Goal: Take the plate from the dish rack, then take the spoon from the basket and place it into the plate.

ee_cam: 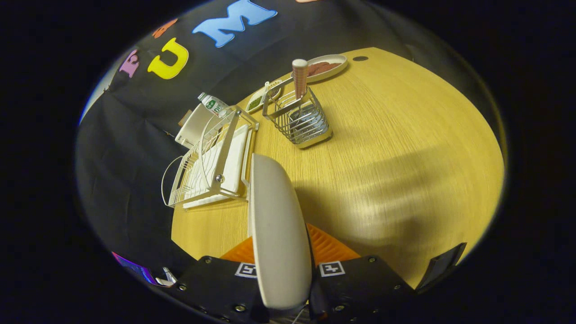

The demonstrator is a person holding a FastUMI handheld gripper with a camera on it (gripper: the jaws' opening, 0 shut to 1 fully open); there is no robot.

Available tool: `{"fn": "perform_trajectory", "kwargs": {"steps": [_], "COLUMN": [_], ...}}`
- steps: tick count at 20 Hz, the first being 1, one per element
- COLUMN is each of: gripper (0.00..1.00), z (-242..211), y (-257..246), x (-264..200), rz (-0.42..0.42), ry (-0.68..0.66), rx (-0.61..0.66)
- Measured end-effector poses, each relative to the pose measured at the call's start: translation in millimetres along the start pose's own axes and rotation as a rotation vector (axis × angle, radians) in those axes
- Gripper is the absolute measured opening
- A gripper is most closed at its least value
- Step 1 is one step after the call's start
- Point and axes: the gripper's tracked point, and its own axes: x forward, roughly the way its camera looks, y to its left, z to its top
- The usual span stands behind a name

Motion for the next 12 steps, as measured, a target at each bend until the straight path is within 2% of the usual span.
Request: {"fn": "perform_trajectory", "kwargs": {"steps": [2,3,6,7,8,9,11,12], "gripper": [0.34,0.44,0.46,0.51,0.51,0.52,0.61,0.61], "z": [-5.9,-3.6,-3.3,-1.8,-1.0,2.3,6.4,5.7], "y": [-12.7,-13.6,-19.4,-21.0,-24.1,-31.4,-50.4,-56.5], "x": [7.4,7.7,5.4,3.0,-0.2,-4.1,-11.3,-14.3], "rz": [-0.027,-0.014,-0.025,-0.031,-0.037,-0.072,-0.142,-0.167], "ry": [0.012,0.015,0.020,0.022,0.018,0.009,-0.003,-0.004], "rx": [-0.009,0.011,0.019,0.010,-0.003,-0.039,-0.135,-0.162]}}
